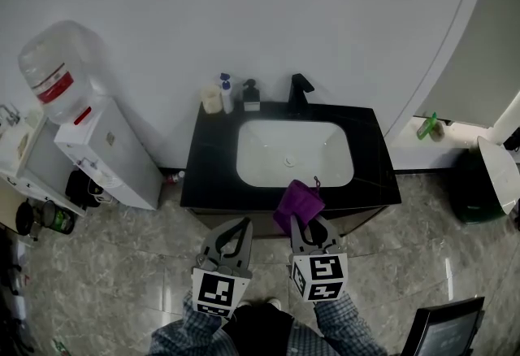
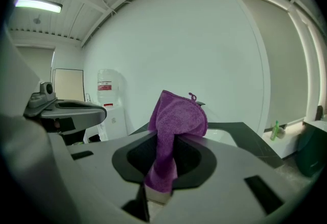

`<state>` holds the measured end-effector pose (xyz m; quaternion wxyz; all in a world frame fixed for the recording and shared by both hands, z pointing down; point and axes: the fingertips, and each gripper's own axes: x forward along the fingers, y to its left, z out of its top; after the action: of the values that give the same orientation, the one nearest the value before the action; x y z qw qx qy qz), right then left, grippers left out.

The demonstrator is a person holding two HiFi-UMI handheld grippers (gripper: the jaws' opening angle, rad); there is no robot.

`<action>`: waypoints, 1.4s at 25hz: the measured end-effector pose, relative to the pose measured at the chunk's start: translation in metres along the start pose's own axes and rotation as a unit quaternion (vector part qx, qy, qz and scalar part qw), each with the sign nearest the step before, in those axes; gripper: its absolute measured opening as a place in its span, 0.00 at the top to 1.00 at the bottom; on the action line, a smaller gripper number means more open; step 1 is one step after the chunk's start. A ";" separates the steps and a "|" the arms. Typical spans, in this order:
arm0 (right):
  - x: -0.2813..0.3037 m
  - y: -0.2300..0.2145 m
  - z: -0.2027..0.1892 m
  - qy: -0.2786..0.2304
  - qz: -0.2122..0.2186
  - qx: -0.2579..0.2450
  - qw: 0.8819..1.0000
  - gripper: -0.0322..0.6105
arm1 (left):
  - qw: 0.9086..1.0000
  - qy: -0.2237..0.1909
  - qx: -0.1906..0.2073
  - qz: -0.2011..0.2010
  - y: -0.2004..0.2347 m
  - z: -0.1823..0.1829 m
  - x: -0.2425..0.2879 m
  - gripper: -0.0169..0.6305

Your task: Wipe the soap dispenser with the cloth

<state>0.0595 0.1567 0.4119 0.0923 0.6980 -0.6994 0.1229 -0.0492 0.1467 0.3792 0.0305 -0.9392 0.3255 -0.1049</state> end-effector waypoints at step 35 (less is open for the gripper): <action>-0.011 0.027 0.009 -0.025 0.011 0.006 1.000 0.83 | 1.000 -0.005 -0.003 0.005 0.015 -0.006 -0.030 0.97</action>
<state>0.0334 0.1646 0.3990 0.0692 0.6940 -0.7080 0.1110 -0.0828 0.1535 0.3775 0.0300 -0.9382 0.3300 -0.0996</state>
